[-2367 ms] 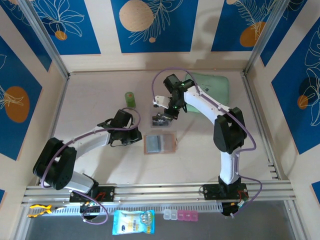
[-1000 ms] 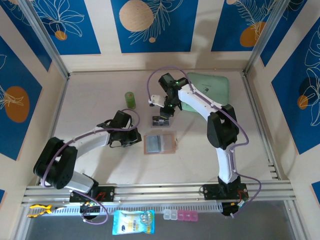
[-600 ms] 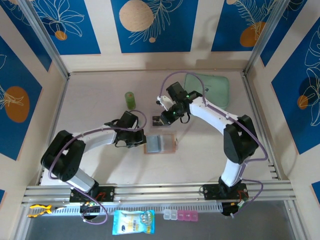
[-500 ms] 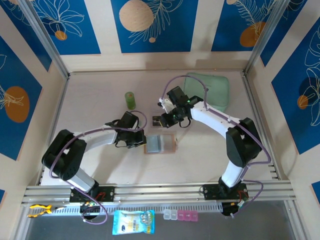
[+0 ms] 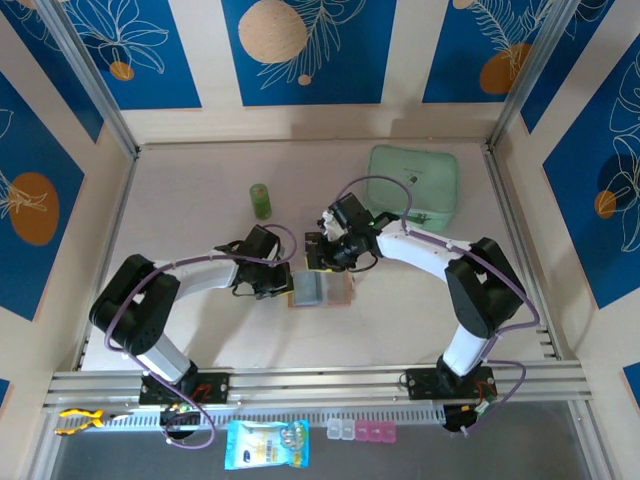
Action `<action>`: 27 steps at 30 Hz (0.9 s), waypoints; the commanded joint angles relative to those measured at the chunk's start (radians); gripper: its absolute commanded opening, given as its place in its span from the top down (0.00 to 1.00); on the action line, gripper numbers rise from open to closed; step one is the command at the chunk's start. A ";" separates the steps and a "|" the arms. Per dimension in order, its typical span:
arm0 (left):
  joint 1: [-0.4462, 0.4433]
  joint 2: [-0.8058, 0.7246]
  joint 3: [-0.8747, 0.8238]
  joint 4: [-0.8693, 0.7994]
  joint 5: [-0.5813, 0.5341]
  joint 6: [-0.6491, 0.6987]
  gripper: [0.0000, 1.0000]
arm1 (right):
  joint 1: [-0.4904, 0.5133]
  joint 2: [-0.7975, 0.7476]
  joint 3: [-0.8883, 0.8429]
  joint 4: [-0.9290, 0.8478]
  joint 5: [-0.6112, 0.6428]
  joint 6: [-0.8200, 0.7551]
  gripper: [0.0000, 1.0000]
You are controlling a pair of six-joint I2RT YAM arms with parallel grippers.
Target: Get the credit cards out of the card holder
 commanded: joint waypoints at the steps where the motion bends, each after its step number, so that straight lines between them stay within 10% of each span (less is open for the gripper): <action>1: -0.007 0.006 -0.008 -0.016 -0.019 0.012 0.95 | 0.014 0.026 -0.029 0.082 -0.073 0.092 0.62; 27: -0.008 0.022 0.002 -0.034 -0.020 0.023 0.96 | 0.041 0.151 -0.026 0.045 -0.033 0.100 0.71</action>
